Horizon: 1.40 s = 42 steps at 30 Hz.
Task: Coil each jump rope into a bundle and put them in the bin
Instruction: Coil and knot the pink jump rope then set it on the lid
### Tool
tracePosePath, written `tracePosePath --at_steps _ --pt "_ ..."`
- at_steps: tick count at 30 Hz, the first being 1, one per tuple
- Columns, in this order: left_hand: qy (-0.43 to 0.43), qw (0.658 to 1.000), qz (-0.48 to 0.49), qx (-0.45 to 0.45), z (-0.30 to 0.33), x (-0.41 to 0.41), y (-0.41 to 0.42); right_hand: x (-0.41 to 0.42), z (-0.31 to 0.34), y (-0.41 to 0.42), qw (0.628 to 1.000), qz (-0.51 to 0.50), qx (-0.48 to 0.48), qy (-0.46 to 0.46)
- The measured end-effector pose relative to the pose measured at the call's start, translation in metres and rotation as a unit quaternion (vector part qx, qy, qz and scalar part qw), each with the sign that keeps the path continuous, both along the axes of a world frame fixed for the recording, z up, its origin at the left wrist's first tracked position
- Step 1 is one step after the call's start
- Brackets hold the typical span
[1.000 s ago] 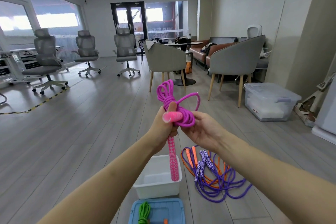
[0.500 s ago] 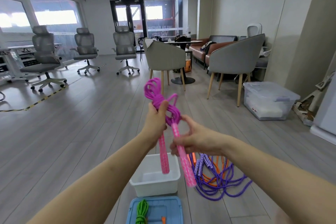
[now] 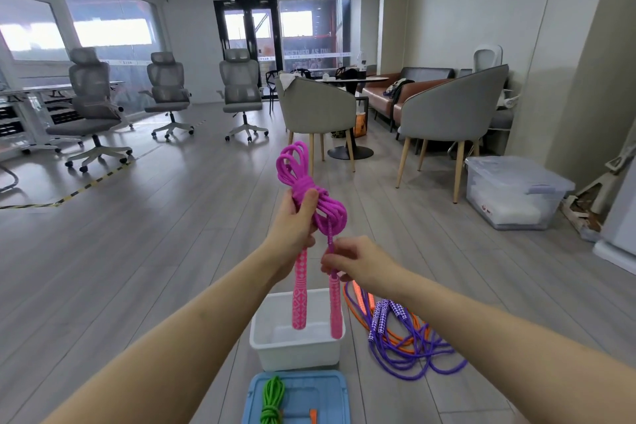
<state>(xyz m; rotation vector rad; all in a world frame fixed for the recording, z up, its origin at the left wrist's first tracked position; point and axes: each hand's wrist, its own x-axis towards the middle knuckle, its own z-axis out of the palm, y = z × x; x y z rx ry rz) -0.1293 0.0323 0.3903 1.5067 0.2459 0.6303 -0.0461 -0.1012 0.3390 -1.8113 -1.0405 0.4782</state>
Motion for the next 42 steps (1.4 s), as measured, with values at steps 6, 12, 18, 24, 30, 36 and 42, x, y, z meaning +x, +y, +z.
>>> tracePosePath --at_steps 6,12,18,24,30,36,42 --pt "-0.021 0.999 -0.023 -0.024 0.016 -0.009 -0.004 0.006 -0.001 0.002 0.994 0.016 -0.050 -0.093" --pt "0.065 0.993 -0.002 0.103 0.005 -0.014 -0.004 0.025 0.015 -0.014 0.998 -0.065 0.003 -0.026" --pt "0.075 0.976 -0.061 0.196 -0.013 -0.006 -0.020 0.015 0.040 -0.009 0.967 -0.150 0.199 0.058" --pt "0.107 0.956 -0.061 0.268 -0.020 -0.002 -0.030 0.015 0.049 -0.013 0.958 -0.167 0.228 0.056" --pt "0.149 0.943 -0.073 0.290 -0.021 -0.004 -0.028 0.013 0.055 -0.018 0.985 -0.104 0.132 0.022" --pt "0.116 0.966 -0.105 0.206 -0.014 -0.005 -0.039 0.010 0.060 -0.021 0.980 -0.068 0.159 0.097" --pt "0.107 0.968 -0.131 0.188 -0.007 -0.007 -0.036 0.013 0.068 -0.031 0.964 -0.053 0.160 0.204"
